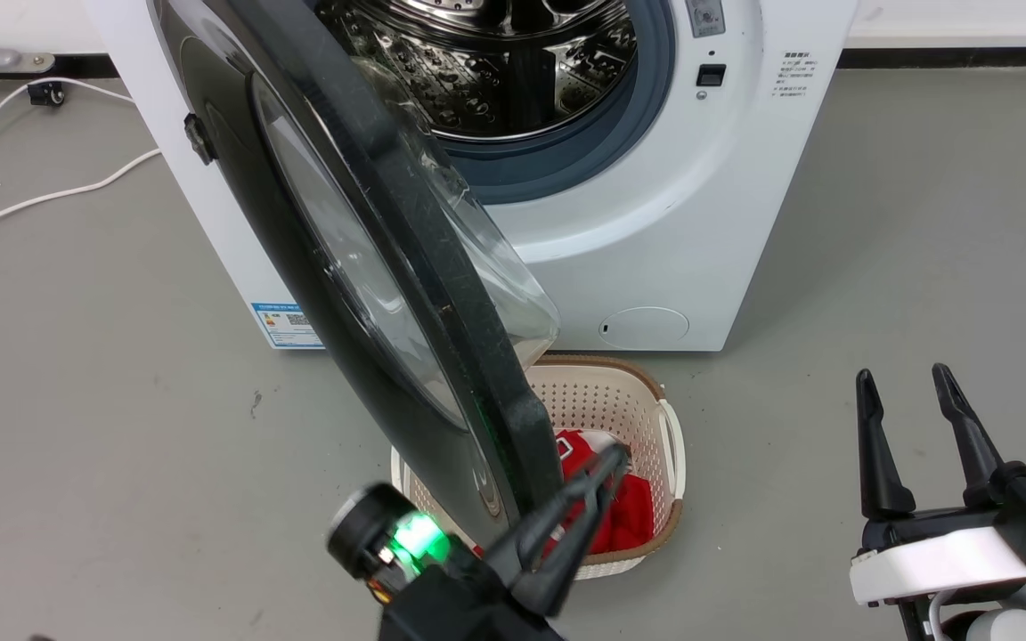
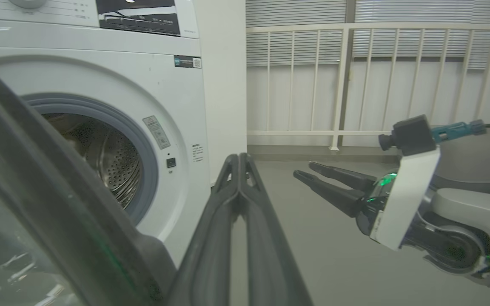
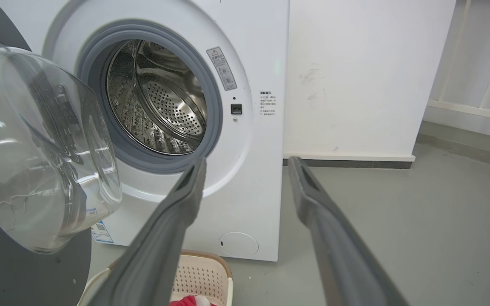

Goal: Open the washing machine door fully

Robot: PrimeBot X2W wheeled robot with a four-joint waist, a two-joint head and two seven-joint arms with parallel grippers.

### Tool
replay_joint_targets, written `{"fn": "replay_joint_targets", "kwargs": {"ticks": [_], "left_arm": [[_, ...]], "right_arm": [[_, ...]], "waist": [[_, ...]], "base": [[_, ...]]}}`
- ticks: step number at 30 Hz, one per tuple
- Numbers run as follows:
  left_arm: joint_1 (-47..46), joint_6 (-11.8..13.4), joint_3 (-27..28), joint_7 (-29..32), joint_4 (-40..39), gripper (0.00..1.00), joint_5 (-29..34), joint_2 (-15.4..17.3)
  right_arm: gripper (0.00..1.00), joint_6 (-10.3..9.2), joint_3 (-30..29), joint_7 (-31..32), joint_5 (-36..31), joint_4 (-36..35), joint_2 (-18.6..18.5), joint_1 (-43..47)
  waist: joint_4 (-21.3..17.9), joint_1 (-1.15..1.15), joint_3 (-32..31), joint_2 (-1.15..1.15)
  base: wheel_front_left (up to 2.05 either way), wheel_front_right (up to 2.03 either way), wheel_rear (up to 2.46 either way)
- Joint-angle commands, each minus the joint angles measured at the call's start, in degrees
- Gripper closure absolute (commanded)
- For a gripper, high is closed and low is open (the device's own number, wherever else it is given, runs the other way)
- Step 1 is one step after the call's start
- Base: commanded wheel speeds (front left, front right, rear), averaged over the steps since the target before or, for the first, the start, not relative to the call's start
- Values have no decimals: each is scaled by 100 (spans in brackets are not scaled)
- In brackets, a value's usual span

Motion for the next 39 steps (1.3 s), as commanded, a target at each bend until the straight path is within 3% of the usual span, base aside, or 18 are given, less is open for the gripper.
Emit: {"fn": "replay_joint_targets", "kwargs": {"ticks": [1, 6, 20, 29, 39], "left_arm": [[90, -10, -158, 138, 214, 100, -144, 78], [0, -2, -313, 193, 809, 100, -309, 80], [-687, 351, 210, -250, 1914, 100, -404, -209], [-522, 437, 243, -297, 1916, 100, -315, -149], [286, 698, 287, -293, 1499, 100, -408, -49]], "right_arm": [[0, -4, -3, -10, 25, 24, 18, 62], [0, -4, 40, -10, 50, 58, 18, 5], [0, -4, 92, -10, 134, 141, 18, -96], [0, -4, 131, -10, 185, 212, 18, -116], [0, -4, 341, -10, 186, 367, 16, -84]], "waist": [[14, 0, 14, 0], [-5, 0, 54, 0], [-90, 0, 170, 0], [-60, 0, 187, 0], [182, 0, 43, 0]], "base": [[0, 0, 0], [0, 0, 0], [0, 0, 0], [0, 0, 0], [0, 0, 0]]}}
